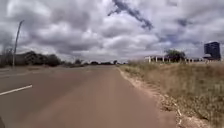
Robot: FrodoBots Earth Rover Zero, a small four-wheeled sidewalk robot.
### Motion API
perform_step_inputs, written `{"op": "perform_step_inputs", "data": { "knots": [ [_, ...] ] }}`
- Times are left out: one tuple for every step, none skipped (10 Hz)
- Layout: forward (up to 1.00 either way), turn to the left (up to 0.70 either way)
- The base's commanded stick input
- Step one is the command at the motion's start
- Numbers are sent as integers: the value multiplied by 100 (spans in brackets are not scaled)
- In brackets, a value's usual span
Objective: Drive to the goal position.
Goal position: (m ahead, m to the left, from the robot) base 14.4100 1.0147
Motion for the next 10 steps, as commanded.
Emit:
{"op": "perform_step_inputs", "data": {
  "knots": [
    [85, 0],
    [85, 0],
    [85, 0],
    [85, 0],
    [85, 0],
    [85, 0],
    [85, 0],
    [85, 0],
    [85, 0],
    [85, 0]
  ]
}}
